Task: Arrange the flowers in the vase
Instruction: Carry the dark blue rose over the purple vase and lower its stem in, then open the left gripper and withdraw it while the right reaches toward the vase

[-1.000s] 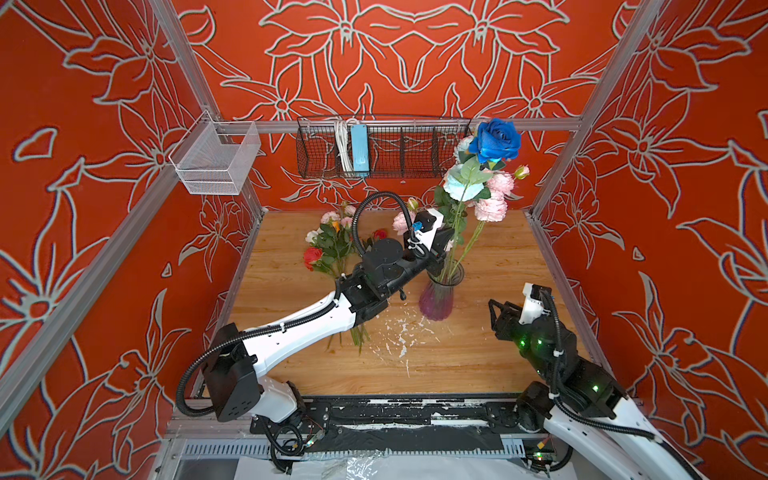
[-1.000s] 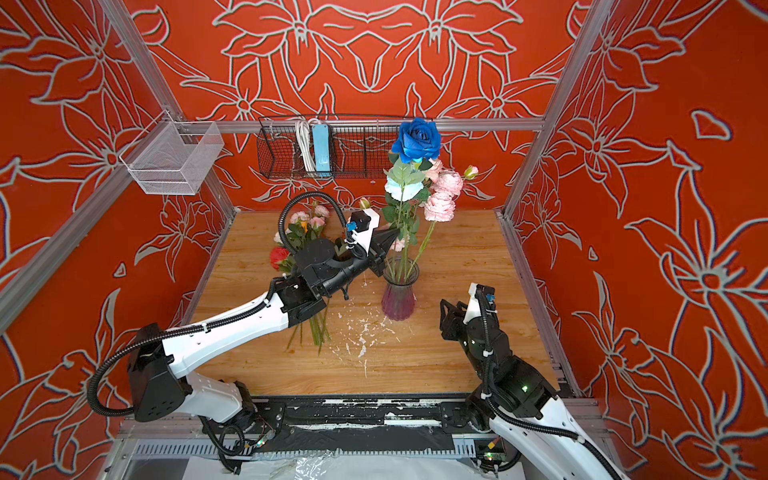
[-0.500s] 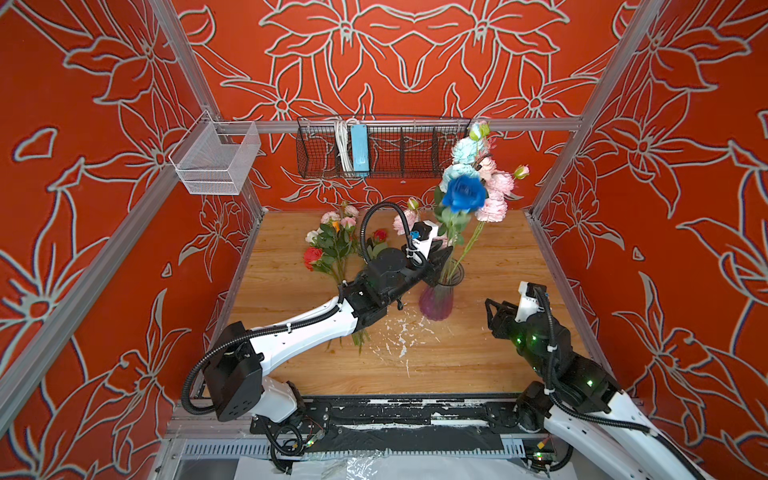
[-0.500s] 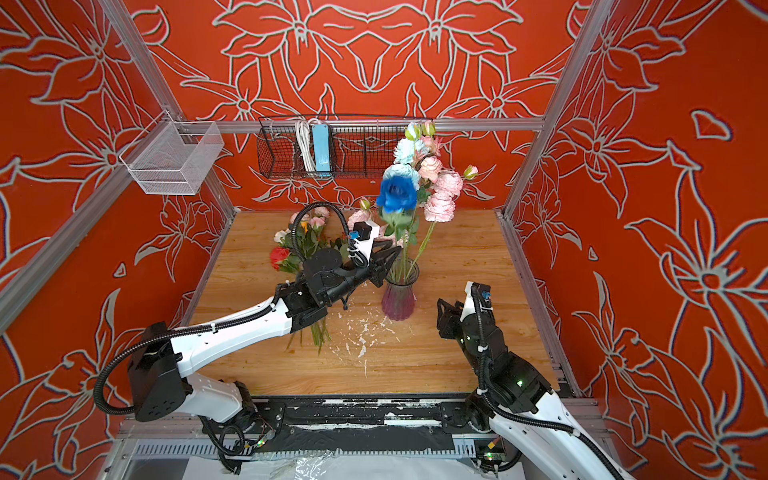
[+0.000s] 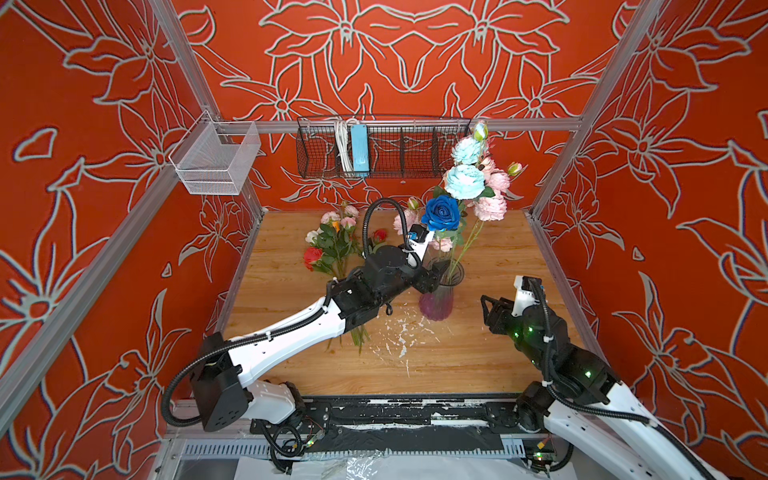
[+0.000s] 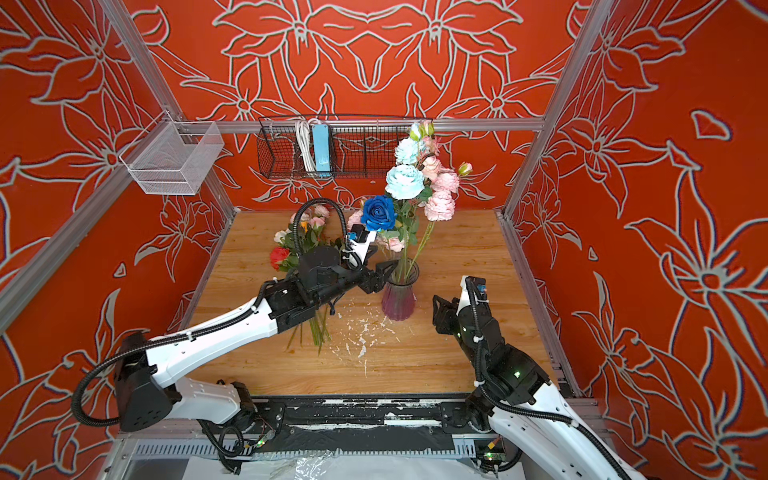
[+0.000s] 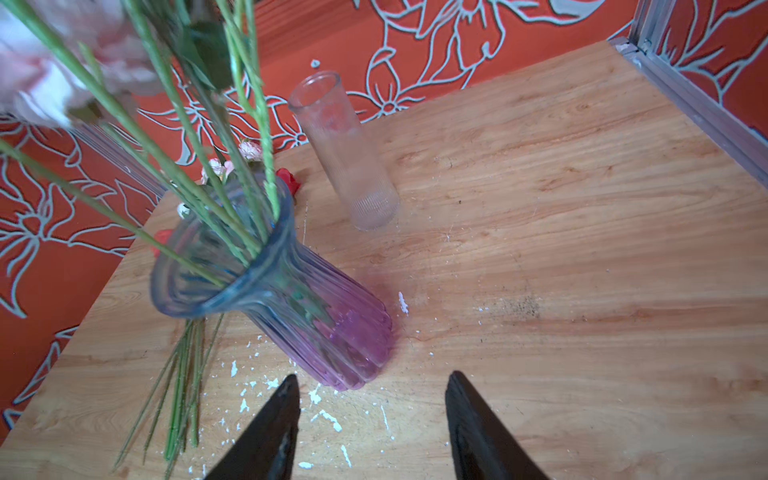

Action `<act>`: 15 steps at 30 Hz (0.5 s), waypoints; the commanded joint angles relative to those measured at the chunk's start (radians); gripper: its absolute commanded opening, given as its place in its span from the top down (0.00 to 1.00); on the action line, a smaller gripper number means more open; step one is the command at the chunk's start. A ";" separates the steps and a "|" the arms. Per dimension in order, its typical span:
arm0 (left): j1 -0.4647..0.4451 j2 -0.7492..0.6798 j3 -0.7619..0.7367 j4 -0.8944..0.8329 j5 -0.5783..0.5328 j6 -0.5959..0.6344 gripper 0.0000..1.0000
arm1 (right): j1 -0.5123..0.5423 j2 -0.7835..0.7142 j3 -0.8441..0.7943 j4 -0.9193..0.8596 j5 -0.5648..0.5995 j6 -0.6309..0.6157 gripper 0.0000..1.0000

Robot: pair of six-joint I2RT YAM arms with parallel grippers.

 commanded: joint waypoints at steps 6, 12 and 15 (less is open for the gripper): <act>-0.006 -0.231 -0.111 -0.198 -0.044 -0.051 0.15 | -0.001 0.163 0.231 -0.152 -0.046 0.048 0.40; -0.006 -0.343 -0.175 -0.272 -0.105 -0.086 0.15 | -0.010 0.313 0.377 -0.204 -0.108 0.073 0.39; -0.006 -0.432 -0.248 -0.296 -0.193 -0.143 0.15 | -0.015 0.419 0.465 -0.250 -0.143 0.100 0.39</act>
